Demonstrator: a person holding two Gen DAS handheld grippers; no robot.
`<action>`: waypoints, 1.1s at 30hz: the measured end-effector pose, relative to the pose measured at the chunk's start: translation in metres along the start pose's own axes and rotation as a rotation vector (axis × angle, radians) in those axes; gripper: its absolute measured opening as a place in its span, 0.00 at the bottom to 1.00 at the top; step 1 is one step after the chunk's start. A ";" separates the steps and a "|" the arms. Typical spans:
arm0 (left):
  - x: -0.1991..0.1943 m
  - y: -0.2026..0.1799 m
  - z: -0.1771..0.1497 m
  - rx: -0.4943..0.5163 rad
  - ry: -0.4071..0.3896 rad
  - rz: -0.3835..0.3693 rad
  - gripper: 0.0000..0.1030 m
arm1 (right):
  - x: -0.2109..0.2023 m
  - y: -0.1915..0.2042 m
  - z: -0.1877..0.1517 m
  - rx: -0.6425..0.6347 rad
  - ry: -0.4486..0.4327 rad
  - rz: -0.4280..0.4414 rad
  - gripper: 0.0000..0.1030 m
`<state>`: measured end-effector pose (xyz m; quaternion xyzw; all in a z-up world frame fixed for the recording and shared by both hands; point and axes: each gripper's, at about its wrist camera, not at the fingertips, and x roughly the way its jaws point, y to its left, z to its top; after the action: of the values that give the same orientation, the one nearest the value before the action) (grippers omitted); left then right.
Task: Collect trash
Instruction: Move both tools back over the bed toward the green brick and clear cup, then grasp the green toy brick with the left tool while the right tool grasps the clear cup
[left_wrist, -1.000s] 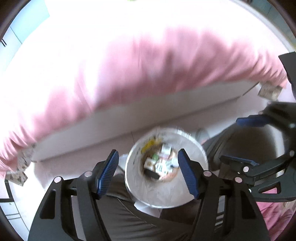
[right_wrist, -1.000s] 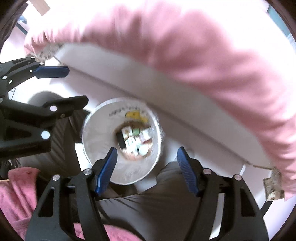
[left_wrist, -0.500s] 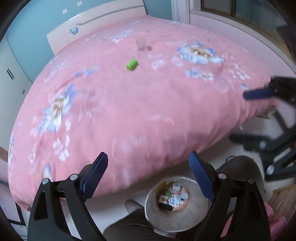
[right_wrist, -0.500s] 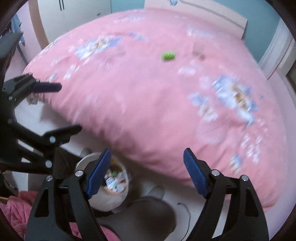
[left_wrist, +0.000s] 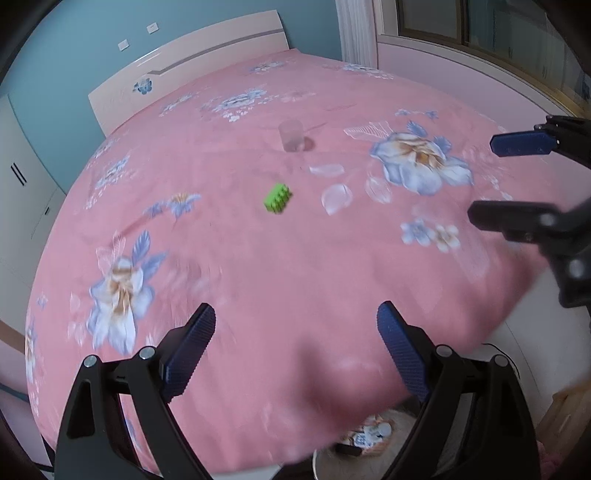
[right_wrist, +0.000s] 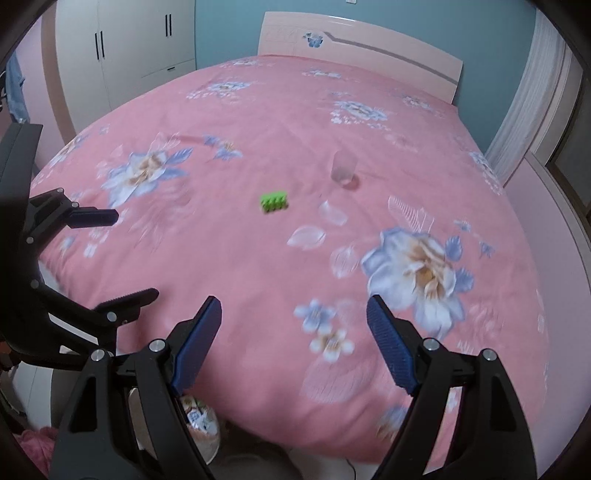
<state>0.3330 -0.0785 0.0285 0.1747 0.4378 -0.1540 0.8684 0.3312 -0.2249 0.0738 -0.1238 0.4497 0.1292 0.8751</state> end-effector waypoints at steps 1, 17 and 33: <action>0.005 0.002 0.006 0.003 0.000 0.003 0.88 | 0.004 -0.003 0.005 0.003 -0.002 -0.001 0.78; 0.125 0.027 0.081 0.004 0.068 -0.046 0.88 | 0.129 -0.060 0.089 0.058 0.038 0.006 0.78; 0.229 0.044 0.116 -0.034 0.132 -0.184 0.60 | 0.285 -0.097 0.162 0.085 0.054 0.020 0.78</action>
<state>0.5639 -0.1164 -0.0865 0.1288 0.5108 -0.2138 0.8226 0.6469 -0.2287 -0.0585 -0.0854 0.4794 0.1153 0.8658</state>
